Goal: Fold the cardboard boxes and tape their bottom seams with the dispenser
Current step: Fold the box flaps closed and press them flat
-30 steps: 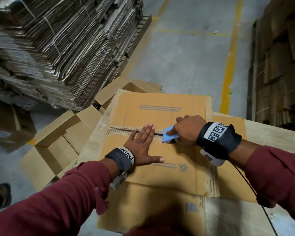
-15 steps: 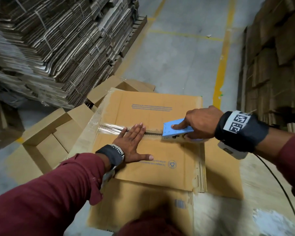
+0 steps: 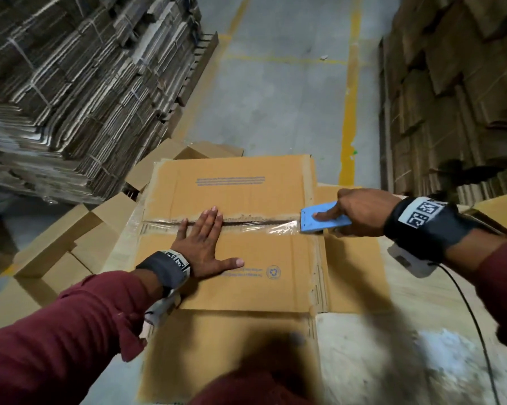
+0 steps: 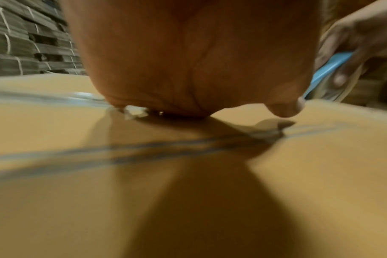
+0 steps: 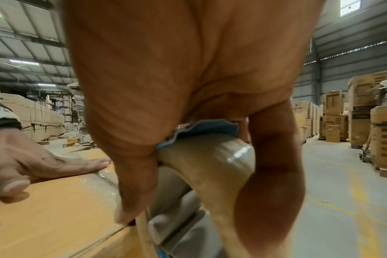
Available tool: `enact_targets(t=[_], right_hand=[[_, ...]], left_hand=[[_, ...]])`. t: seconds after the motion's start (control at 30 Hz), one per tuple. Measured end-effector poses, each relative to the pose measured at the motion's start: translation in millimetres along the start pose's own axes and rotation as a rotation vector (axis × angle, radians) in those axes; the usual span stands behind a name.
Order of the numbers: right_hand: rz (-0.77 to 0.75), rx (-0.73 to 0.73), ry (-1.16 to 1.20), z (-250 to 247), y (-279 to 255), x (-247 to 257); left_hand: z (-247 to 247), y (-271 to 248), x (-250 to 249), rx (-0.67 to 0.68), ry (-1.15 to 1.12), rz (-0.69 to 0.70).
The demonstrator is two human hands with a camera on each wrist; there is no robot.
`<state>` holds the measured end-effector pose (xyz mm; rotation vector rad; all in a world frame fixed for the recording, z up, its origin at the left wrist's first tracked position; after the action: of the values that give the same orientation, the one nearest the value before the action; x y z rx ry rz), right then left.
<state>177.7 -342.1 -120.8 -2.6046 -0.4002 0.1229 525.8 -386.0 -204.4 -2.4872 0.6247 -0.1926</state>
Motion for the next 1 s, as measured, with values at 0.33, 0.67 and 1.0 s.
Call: enact_targets(t=[0.33, 0.67, 1.0], right_hand=[[-0.064, -0.004, 0.029, 3.0, 7.3, -2.8], [-0.096, -0.025, 0.119, 15.9, 2.3, -22.5], [-0.039, -0.06, 0.022, 0.8, -16.6, -46.2]], left_hand=[[-16.3, 21.8, -172.4, -0.011, -0.141, 0.148], [-8.3, 22.7, -215.5, -0.083, -0.29, -0.184], [3.1, 23.8, -210.1, -0.182, -0.302, -0.14]])
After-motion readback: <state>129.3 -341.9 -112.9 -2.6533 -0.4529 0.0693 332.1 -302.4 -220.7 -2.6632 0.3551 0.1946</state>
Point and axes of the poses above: each hand's wrist, its own y-axis towards the middle knuckle, its own z-axis out of the palm, x = y × z, the point moved 5 cm from there along y, towards the middle knuckle, and after that the axes turned 1 degree about -x, right-handed, at the moved point
